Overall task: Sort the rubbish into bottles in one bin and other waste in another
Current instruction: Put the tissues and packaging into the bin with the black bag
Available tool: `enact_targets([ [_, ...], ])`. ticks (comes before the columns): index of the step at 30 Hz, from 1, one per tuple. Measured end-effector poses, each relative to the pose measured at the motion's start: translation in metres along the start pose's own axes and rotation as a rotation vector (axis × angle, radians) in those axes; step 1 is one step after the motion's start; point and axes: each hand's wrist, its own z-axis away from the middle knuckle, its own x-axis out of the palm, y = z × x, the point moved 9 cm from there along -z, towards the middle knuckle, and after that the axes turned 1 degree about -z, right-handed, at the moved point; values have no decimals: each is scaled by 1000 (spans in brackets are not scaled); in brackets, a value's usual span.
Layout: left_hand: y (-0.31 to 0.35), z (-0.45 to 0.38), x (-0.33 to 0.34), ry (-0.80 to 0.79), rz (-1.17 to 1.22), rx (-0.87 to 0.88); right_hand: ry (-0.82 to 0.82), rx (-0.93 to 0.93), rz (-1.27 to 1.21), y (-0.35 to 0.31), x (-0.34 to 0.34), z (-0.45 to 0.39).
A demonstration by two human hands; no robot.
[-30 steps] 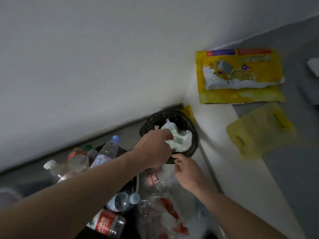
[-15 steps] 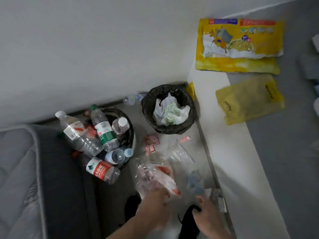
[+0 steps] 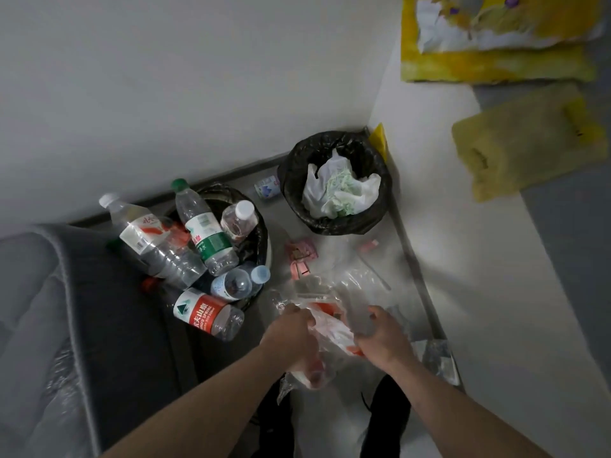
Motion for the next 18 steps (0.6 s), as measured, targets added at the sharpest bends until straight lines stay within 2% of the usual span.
enact_targets([
  [3, -25, -39, 33, -4, -70, -27, -11, -10, 68, 9, 19, -24],
  [5, -51, -73, 64, -18, -25, -90, -49, -24, 82, 24, 37, -38],
  [7, -89, -109, 98, -17, 158, -229, -84, -13, 78, 50, 63, -53],
  [9, -102, -119, 111, 54, 429, -340, -128, -14, 75, 76, 90, -67],
  [11, -109, -127, 124, 121, 604, -418, -169, -13, 6, 88, 112, -68],
  [15, -128, -137, 156, 208, 570, -573, -256, -15, -153, 107, 135, -64],
  [16, -132, -140, 159, 239, 566, -581, -205, -8, -167, 120, 130, -70],
  [18, -138, -149, 162, 313, 553, -593, 11, 41, -216, 151, 100, -85],
])
